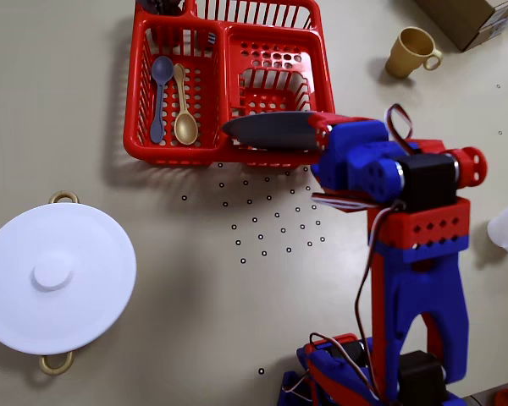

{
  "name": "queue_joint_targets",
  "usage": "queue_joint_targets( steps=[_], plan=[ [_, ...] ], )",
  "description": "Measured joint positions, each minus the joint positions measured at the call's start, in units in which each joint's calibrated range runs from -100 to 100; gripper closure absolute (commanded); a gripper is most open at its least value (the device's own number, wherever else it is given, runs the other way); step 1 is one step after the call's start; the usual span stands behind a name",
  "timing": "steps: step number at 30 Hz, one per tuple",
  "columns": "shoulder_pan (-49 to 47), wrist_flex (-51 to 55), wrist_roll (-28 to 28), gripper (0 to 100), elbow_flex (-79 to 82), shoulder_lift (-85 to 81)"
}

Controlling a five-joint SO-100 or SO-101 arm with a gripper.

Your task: Grasp the plate, place it on the cross drawn on the table.

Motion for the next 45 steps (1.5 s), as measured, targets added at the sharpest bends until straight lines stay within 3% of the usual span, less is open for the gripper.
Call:
queue_joint_targets(
  steps=[10, 45],
  plan=[
    [-0.2, 0.1, 0.0, 76, -13.1, 6.6],
    [5.1, -3.8, 1.1, 80, -13.1, 21.2]
  ],
)
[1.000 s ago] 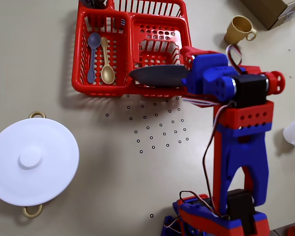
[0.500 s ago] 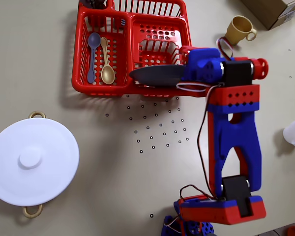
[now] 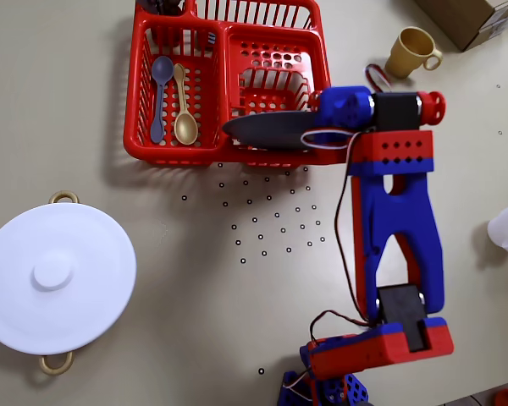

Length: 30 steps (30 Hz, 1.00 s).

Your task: Grasp the plate, place it on the cross drawn on the table.

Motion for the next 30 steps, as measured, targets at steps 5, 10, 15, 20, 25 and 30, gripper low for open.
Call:
queue_joint_targets(
  steps=[5, 10, 15, 20, 25, 30],
  plan=[
    [-0.3, -0.1, 0.0, 82, 0.1, 0.1],
    [-0.2, -0.4, 0.0, 85, 1.4, 1.5],
    [-0.3, -0.4, 0.0, 89, 1.4, 1.6],
    [-1.2, -0.4, -0.3, 95, 1.4, 2.2],
    [-1.3, -0.4, -0.4, 100, 1.4, 2.2],
    [-1.5, -0.4, -0.4, 100, 1.4, 2.2]
  ],
)
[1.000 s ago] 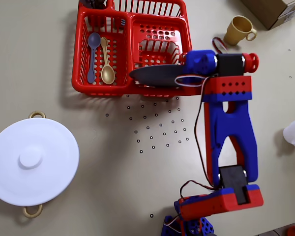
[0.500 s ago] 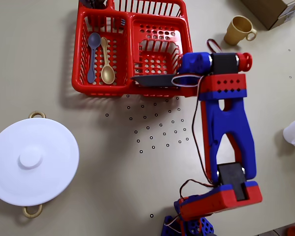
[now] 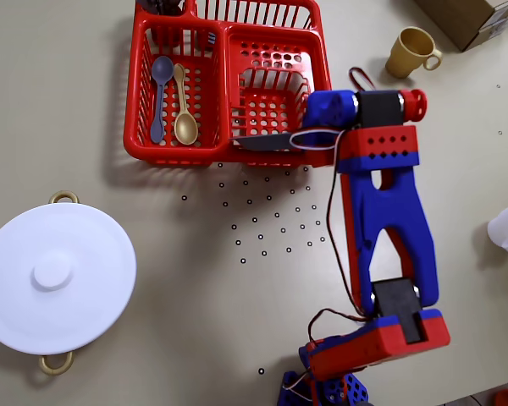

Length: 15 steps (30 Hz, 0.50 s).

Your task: Grasp the plate, place it on the cross drawn on the table.

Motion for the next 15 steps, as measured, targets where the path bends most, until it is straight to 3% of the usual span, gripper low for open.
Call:
queue_joint_targets(
  steps=[15],
  plan=[
    [-0.3, -2.0, 1.1, 100, -0.5, 0.0]
  ],
)
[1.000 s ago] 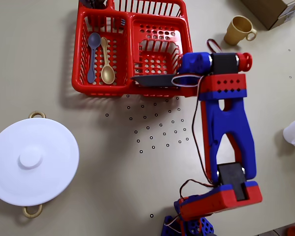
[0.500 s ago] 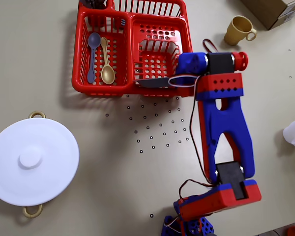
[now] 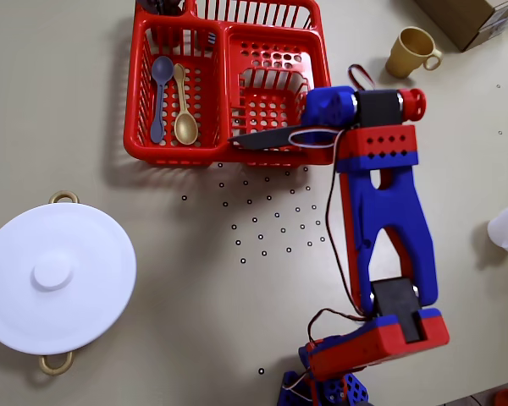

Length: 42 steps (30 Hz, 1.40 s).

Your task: Grasp the plate, place it on the cross drawn on the table.

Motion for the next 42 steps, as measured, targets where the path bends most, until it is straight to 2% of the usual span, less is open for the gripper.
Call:
queue_joint_targets(
  steps=[11, 20, 34, 42],
  plan=[
    [0.0, -0.1, 1.7, 100, -0.4, -2.7],
    [0.6, -0.3, 2.9, 100, -8.8, -3.0],
    [12.8, -3.8, 5.4, 100, -14.8, -2.5],
    [21.0, -8.3, 6.8, 100, -17.5, 6.5]
  ],
)
